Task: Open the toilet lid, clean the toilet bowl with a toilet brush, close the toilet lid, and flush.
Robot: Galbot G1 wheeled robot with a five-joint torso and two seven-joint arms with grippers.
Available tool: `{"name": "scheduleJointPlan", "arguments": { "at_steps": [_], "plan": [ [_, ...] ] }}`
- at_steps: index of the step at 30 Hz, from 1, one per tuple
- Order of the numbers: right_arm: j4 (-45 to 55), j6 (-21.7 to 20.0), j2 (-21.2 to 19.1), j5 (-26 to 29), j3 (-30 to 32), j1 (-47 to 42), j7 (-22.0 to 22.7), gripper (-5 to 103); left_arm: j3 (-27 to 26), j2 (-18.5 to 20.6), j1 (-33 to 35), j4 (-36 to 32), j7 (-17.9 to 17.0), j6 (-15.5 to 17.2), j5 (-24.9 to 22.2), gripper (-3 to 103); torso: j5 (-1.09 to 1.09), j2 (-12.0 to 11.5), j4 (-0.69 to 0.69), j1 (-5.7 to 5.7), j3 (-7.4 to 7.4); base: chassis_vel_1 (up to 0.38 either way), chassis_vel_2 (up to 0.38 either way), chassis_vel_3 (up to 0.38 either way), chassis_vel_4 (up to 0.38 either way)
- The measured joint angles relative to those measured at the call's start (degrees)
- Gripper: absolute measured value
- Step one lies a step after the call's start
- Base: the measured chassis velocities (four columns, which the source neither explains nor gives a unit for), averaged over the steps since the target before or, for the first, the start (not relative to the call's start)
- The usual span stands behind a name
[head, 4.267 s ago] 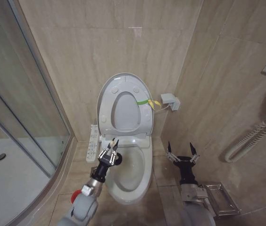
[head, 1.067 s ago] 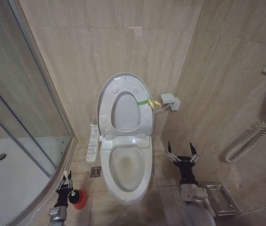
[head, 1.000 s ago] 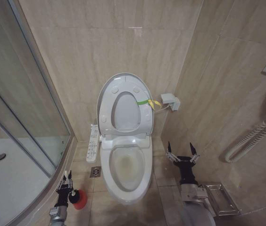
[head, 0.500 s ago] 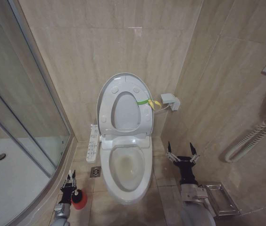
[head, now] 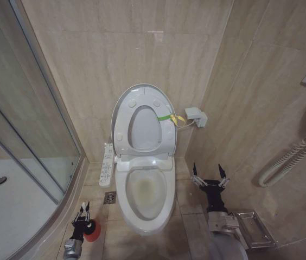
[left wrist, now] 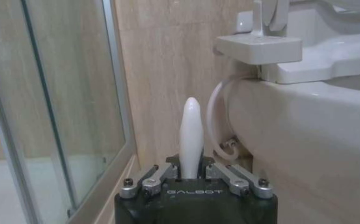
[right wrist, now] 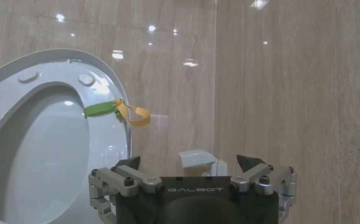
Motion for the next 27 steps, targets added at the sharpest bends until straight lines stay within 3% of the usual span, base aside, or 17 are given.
{"name": "scheduleJointPlan", "arguments": {
  "at_steps": [14,22,23,27],
  "plan": [
    [0.0,0.0,0.0,0.0,0.0,0.0,0.0,100,-0.3,0.2,-0.1,3.2,-0.3,0.1,2.8,20,0.00,0.0,0.00,0.00,0.00,0.000,0.000,0.000,0.000],
    [0.0,0.0,0.0,0.0,0.0,0.0,0.0,100,-0.2,0.2,0.2,2.4,-2.1,0.2,3.3,20,0.00,0.0,0.00,0.00,0.00,0.000,0.000,0.000,0.000],
    [0.0,0.0,0.0,0.0,0.0,0.0,0.0,100,-0.2,0.2,0.3,2.2,-2.5,0.2,3.4,34,0.00,0.0,0.00,0.00,0.00,0.000,0.000,0.000,0.000],
    [0.0,0.0,0.0,0.0,0.0,0.0,0.0,100,-0.2,0.2,0.6,1.6,-3.8,0.2,3.5,34,0.00,0.0,0.00,0.00,0.00,0.000,0.000,0.000,0.000]
  ]
}}
